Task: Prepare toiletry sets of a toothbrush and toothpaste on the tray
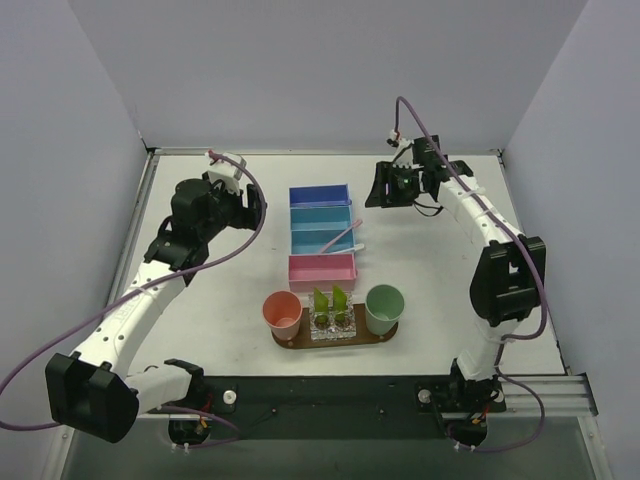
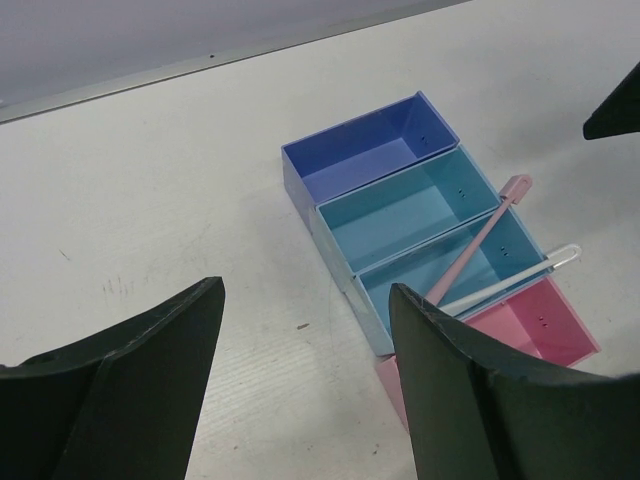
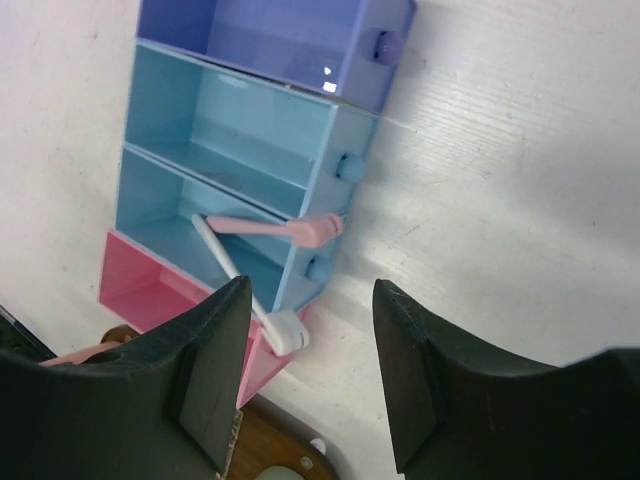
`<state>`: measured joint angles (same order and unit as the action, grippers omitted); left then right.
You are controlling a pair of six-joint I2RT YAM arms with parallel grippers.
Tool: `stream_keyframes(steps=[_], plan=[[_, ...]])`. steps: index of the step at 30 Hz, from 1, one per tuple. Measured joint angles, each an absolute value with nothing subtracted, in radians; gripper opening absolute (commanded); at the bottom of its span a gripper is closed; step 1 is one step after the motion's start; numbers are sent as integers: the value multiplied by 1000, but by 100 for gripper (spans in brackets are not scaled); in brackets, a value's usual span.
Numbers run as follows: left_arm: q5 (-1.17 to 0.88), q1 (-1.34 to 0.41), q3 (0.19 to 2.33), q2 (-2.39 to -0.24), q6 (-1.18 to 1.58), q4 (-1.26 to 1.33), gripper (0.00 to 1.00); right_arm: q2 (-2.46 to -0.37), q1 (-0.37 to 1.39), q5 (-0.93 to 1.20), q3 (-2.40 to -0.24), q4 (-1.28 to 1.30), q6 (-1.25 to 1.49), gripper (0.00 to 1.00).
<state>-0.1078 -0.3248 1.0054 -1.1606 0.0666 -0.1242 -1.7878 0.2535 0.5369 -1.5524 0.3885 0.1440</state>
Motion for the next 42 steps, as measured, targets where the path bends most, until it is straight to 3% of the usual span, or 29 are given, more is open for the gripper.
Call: stream_keyframes(steps=[13, 35, 42], plan=[[-122, -333, 1005, -1177, 67, -123, 77, -2022, 189, 766, -1583, 252, 237, 47], [-130, -346, 1005, -1190, 67, -124, 77, -2048, 201, 879, -1531, 208, 192, 47], [-130, -346, 1005, -1190, 67, -124, 77, -2060, 205, 903, -1519, 220, 170, 43]])
